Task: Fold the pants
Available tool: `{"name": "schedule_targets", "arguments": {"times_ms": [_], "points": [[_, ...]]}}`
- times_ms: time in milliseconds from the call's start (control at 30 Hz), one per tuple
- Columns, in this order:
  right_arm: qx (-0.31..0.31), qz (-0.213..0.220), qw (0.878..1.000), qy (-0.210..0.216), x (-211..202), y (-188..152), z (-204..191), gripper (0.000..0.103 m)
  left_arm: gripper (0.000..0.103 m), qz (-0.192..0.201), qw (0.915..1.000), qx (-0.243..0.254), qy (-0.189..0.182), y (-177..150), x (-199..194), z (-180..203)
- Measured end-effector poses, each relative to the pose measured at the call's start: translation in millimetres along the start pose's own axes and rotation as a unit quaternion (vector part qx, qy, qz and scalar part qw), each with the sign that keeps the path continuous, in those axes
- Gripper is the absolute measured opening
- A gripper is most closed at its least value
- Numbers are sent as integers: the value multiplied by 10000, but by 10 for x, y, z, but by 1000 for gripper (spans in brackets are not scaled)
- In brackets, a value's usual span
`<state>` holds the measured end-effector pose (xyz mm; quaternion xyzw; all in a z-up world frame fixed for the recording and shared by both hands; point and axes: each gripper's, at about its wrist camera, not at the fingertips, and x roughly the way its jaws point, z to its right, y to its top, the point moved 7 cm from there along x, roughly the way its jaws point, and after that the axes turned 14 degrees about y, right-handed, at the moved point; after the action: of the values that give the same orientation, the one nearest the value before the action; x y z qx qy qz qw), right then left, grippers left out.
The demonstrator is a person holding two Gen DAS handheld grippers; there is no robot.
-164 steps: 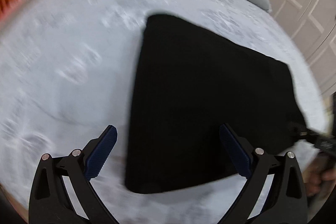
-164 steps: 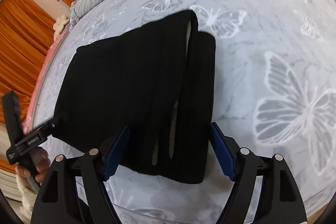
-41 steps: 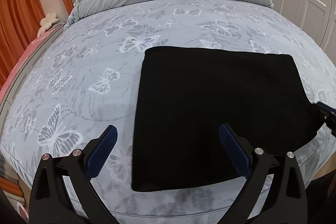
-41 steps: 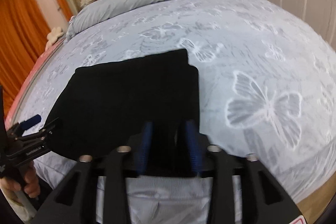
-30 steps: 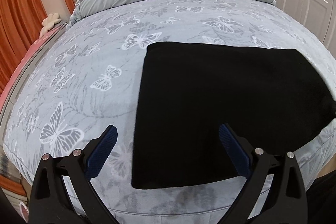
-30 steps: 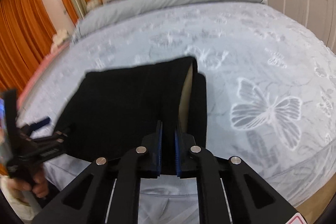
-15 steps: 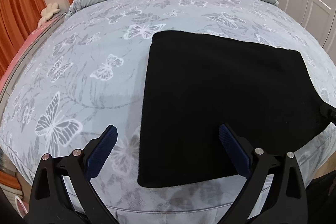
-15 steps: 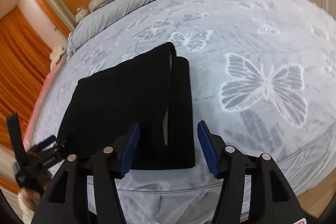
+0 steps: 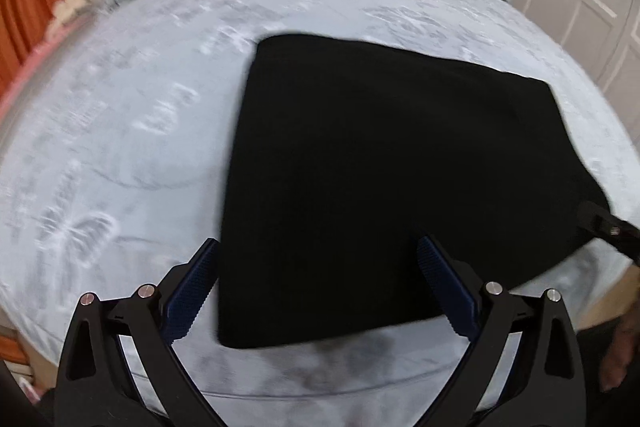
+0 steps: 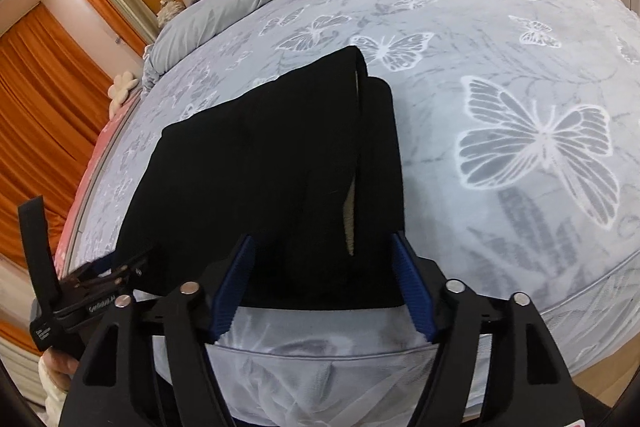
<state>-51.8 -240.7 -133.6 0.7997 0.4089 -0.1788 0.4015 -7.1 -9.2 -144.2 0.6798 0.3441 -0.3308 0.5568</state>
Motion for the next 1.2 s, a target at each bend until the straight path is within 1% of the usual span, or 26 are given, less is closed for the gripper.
{"name": "schedule_targets", "arguments": {"times_ms": [33,133,167,333,467,667,800,867,900,967,1000,1033,1067,1167,1200], "points": [[42,0,10000,39,2,-1,-1,72,98,-38,10000,-27,-63,-10,5,11],[223,9,9995,238,15,-2,7,78,98,-80,9999,-54,-103,-14,26,26],[276,19,9992,283,21,0,13,78,98,-94,9999,-67,-107,-17,35,32],[413,42,9985,358,66,20,-5,84,98,-228,9994,-189,-170,-4,100,32],[449,57,9985,310,103,33,-17,85,98,-325,9985,-359,-241,11,135,23],[599,115,9975,352,136,85,8,86,98,-393,9974,-541,-263,45,166,28],[638,126,9972,377,141,86,-2,86,98,-444,9969,-576,-310,63,167,30],[651,66,9970,410,111,45,13,86,98,-495,9966,-487,-439,32,125,4],[671,40,9969,418,85,17,26,86,98,-601,9953,-496,-574,-12,121,-22],[776,-84,9960,427,58,-57,79,86,98,-854,9898,-641,-939,-88,142,-69],[924,-257,9940,531,95,-112,131,86,98,-989,9859,-720,-1139,-114,174,-88],[1016,-321,9923,631,130,-129,159,86,98,-1013,9845,-754,-1221,-110,196,-99],[976,-277,9926,662,163,-100,157,86,98,-996,9837,-769,-1288,-92,210,-100],[758,-289,9952,550,287,-3,116,84,98,-888,9832,-753,-1403,3,249,-52],[729,-290,9955,529,362,33,114,81,96,-877,9828,-788,-1419,27,264,-44]]}}
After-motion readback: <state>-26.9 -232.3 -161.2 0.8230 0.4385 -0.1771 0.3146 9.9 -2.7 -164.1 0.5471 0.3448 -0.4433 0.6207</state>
